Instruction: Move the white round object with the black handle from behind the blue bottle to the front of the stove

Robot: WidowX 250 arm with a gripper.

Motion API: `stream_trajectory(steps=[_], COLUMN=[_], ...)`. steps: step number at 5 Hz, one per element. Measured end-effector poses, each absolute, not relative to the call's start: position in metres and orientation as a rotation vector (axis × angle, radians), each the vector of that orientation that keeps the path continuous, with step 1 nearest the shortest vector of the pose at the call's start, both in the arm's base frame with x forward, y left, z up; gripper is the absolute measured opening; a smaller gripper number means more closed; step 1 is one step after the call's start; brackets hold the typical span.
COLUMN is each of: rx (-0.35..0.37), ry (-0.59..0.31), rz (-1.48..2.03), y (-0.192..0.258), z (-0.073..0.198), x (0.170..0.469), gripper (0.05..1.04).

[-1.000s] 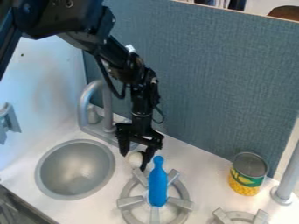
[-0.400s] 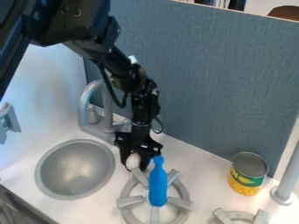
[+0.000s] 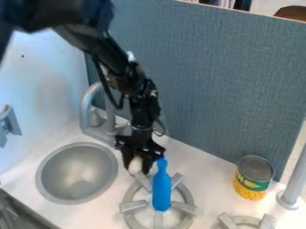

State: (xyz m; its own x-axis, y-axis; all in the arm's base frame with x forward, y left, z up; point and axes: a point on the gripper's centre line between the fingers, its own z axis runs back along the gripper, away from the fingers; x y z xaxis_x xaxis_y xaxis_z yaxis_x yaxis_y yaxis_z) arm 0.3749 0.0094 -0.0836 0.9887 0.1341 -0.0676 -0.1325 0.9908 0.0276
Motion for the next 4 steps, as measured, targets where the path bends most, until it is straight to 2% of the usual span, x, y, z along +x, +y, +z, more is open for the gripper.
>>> stream_trajectory(steps=[1, 3, 4], rx=[0.008, 0.005, -0.002], ry=[-0.057, -0.189, -0.215], rz=[0.098, -0.012, -0.125], y=[0.008, 0.005, -0.021], z=[-0.030, 0.023, 0.043], x=[0.369, 0.344, 0.330], gripper=[0.614, 0.614, 0.613])
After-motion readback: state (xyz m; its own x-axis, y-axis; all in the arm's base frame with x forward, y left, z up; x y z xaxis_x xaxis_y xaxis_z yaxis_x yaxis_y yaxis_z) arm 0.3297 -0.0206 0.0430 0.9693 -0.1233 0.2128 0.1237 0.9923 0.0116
